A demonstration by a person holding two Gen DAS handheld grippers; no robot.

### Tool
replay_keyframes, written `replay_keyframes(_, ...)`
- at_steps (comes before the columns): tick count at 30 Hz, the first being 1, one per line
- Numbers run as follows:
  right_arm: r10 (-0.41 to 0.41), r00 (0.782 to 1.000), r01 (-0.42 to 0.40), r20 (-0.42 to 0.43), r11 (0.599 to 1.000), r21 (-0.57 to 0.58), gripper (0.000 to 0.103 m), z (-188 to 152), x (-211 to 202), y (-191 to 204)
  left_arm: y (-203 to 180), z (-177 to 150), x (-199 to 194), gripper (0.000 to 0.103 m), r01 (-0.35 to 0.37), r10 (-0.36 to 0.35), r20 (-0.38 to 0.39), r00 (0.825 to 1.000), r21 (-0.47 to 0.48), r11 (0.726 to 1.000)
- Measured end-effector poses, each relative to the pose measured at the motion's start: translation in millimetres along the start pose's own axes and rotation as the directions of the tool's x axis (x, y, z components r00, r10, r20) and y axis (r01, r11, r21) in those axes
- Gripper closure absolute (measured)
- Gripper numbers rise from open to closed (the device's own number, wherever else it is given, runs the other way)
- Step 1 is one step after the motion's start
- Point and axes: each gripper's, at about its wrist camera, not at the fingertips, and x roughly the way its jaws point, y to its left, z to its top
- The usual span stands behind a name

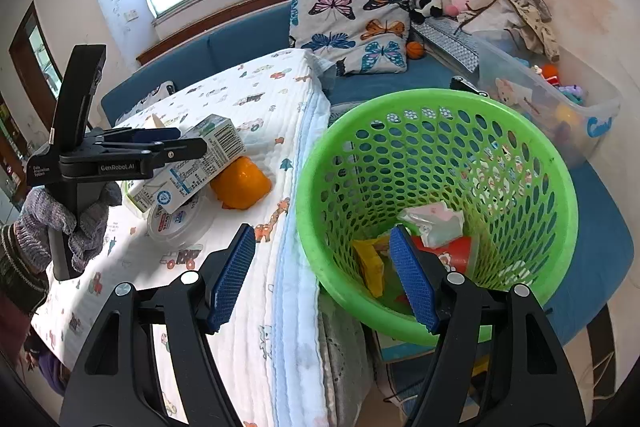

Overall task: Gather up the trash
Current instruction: 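Grasp the orange jelly cup with the right tool while the left tool holds the milk carton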

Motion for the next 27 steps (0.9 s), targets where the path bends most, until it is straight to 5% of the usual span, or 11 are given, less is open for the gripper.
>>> replay_keyframes(15,0.006,1.0,-0.006,-0.016,1.0,-0.019,0.033,2.5,8.5,8.2,-0.9,-3.5,-1.9,0.039,-0.004,0.003,0.024,1.0,0.004,1.0)
replay_keyframes(27,0.048,0.998,-0.054,-0.051,0.992,-0.116,0.038,16.2,37.6,40.8,14.4,-14.6,-63.5,0.04,-0.017,0.026,0.116,0.993,-0.077,0.997)
